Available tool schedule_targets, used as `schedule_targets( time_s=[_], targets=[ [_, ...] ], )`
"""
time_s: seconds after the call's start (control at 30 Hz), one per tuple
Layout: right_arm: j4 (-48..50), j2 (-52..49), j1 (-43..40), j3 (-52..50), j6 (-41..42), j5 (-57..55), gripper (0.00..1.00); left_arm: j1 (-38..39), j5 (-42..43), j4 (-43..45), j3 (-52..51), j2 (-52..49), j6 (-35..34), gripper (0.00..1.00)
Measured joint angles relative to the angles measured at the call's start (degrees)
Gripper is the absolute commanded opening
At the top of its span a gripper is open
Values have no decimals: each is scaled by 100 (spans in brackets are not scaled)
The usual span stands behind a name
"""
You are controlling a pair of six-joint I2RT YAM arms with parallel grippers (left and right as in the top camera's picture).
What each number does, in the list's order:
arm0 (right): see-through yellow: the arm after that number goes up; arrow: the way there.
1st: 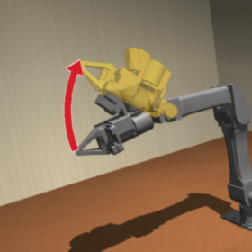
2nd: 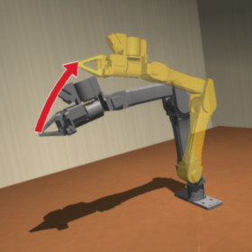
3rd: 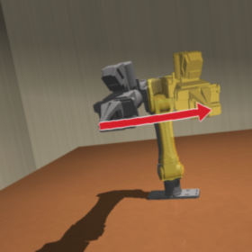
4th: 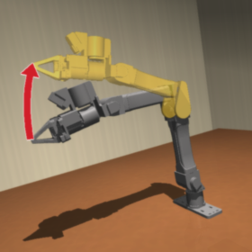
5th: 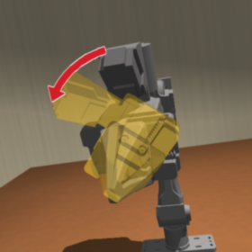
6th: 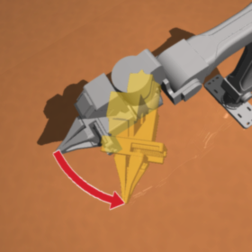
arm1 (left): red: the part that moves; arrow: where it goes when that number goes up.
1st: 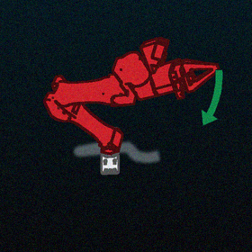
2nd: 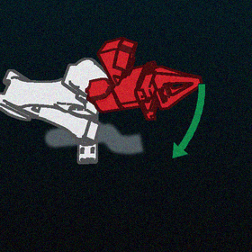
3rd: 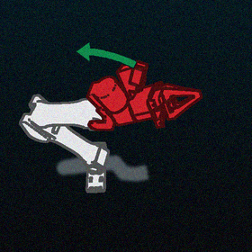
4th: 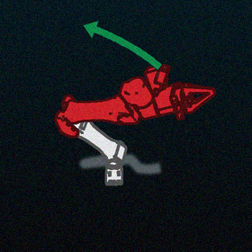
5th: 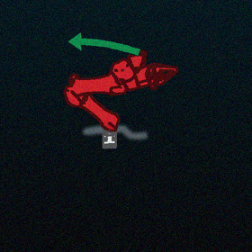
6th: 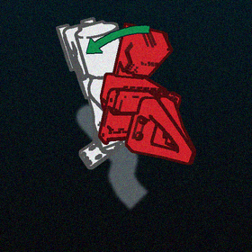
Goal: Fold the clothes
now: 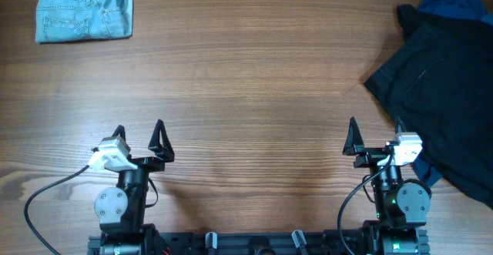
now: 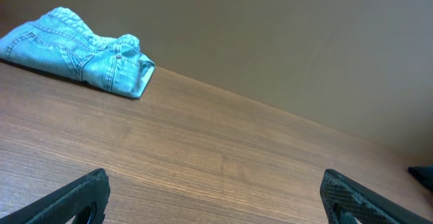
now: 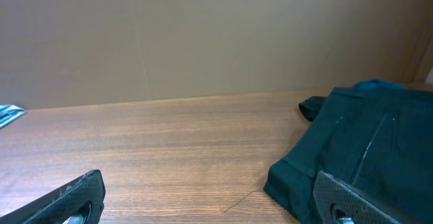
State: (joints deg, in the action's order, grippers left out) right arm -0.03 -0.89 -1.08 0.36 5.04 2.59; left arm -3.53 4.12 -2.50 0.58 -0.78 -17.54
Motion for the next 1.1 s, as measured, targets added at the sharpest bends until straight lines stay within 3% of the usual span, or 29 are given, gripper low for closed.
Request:
schedule_targets(
  time_s=[0.13,0.43,0.8,1.1],
  targets=[
    [0,0,0,0,0,0,100,0,0,81,0,0,0,100],
    [0,0,0,0,0,0,100,-4,2,1204,-9,0,9,100],
    [0,0,0,0,0,0,100,-4,2,-74,-11,0,9,100],
    [0,0,0,0,0,0,100,-4,0,-116,-11,0,11,100]
  ],
)
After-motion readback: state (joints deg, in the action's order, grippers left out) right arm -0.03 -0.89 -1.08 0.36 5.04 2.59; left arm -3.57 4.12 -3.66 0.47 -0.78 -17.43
